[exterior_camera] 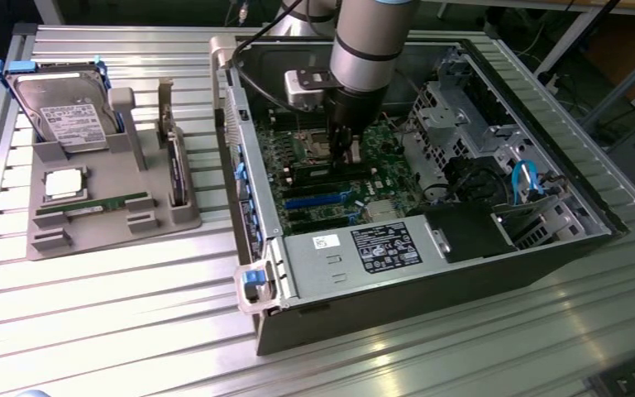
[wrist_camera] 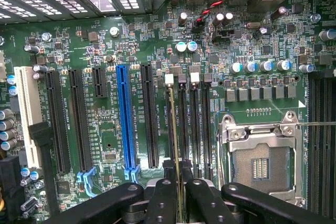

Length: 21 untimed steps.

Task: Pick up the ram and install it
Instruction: 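Insert the ram into the slot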

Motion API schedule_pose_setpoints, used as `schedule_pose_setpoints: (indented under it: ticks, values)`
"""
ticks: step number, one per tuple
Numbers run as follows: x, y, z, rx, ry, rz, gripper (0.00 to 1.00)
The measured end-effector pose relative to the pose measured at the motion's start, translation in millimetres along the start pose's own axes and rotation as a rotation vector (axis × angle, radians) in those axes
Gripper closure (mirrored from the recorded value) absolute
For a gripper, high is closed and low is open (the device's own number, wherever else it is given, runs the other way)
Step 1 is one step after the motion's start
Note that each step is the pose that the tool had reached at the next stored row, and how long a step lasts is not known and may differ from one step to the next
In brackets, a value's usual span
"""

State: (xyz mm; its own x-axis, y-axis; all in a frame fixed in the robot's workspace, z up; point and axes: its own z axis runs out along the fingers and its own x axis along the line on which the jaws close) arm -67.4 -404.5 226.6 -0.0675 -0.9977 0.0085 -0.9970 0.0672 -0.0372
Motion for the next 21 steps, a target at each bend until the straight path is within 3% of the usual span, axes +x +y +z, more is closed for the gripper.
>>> schedule_pose_setpoints:
  ticks: [7,12,15,18,21]
  values:
    - [0.0,-0.1,1.5,-0.0005,0.0003,0.004,0.86]
    - [0.2,-1.3,0.9,-0.0224,0.0027,0.034,0.86]
    - [0.3,-1.8,0.8,-0.0256,0.0033,0.036,0.86]
    - [1.4,-3.7,0.9,-0.0385,0.0063,0.042,0.86]
    - [1.3,-4.5,0.9,-0.0451,0.0075,0.042,0.86]
